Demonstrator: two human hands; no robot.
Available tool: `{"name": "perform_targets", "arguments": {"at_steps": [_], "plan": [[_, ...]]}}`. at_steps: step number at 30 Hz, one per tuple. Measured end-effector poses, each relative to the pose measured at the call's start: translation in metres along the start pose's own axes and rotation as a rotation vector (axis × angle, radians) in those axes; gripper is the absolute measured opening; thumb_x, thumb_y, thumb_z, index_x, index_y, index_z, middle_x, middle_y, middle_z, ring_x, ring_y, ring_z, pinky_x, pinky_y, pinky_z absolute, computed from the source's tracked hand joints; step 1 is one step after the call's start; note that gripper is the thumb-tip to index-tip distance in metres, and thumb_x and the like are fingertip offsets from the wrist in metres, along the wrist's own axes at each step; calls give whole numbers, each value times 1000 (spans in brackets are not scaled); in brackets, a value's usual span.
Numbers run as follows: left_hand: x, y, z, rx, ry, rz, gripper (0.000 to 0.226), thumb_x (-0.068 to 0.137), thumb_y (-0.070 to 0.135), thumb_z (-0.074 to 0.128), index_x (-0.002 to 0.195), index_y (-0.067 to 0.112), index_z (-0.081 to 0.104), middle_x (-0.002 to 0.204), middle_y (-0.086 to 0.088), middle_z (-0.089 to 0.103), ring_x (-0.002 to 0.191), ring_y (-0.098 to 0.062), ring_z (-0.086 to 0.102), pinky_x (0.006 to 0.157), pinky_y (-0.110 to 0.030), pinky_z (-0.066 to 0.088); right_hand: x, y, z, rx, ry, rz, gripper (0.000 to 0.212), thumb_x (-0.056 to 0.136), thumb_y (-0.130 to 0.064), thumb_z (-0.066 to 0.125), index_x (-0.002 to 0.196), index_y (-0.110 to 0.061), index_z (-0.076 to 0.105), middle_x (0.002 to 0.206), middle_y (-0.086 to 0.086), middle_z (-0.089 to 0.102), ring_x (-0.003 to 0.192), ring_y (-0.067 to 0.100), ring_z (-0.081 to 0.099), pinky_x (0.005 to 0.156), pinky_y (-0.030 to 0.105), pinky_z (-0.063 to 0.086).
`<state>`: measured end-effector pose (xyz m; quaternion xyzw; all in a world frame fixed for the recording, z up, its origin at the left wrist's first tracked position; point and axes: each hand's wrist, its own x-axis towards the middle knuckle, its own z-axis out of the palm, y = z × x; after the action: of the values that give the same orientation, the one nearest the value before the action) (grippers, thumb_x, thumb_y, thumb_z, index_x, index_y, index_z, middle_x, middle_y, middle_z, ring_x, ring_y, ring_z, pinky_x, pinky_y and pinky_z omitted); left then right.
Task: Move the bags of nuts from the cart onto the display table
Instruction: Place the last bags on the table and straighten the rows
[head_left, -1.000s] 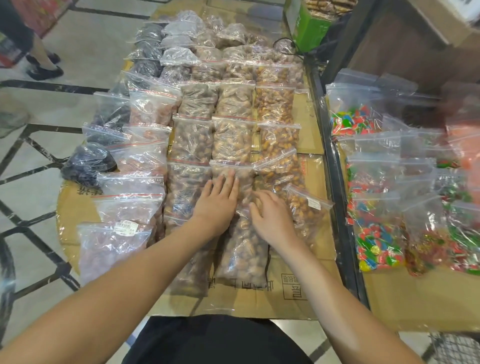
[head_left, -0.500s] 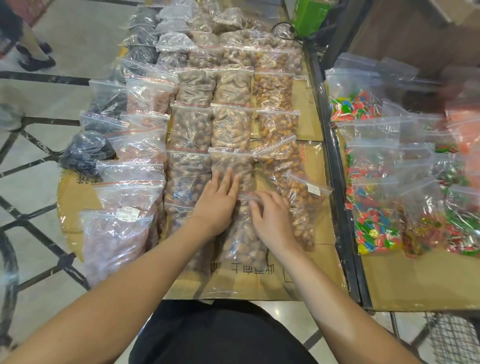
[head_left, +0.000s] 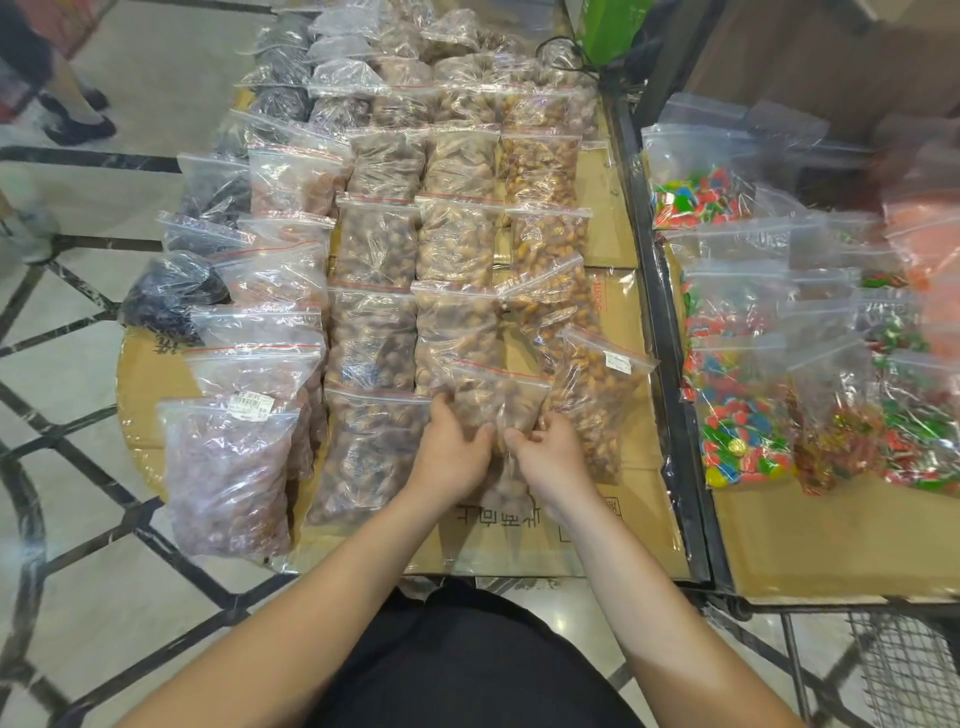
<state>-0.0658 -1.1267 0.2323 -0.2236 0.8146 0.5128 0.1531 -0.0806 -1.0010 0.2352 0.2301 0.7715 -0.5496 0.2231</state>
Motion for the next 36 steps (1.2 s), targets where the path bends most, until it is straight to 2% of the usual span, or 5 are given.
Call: {"name": "perform_targets", "arguments": {"at_steps": [5,11,26,32,36], "plan": [[-6,-1,-16,-323,-46,-211,25,96,32,68,106,11,60,88,-5,70,69,-14,65,54,-21,51,5,3,-13,300,-224,95,28,90,-2,76,116,-5,68,102,12,79,77,21,76,60,35,63],[-6,-18,-29,-509,-50,-234,28,94,17,73,107,21,49,112,-13,68,96,-29,72,77,-44,63,9,-2,-8,237,-348,94,58,85,3,79,126,-26,53,113,16,76,94,29,78,80,51,64],[-49,-48,-43,673,74,444,32,98,29,54,123,10,56,140,-13,49,112,-39,59,80,-47,53,-11,23,30,-8,-44,-141,59,84,-16,85,129,-17,47,103,0,71,90,14,73,79,33,61],[-41,-69,-41,925,-64,366,61,107,49,13,163,29,5,171,-13,2,157,-37,-7,121,-58,-10,-27,24,29,-189,78,-238,62,89,-33,80,140,-20,48,109,-3,65,86,3,62,63,17,45],[-37,-61,-34,823,-49,352,62,106,46,14,164,27,2,169,-18,-11,154,-38,-21,118,-56,-20,-37,28,28,-225,-20,-336,67,91,-28,79,148,-28,45,127,-18,56,114,5,56,96,26,48]]}}
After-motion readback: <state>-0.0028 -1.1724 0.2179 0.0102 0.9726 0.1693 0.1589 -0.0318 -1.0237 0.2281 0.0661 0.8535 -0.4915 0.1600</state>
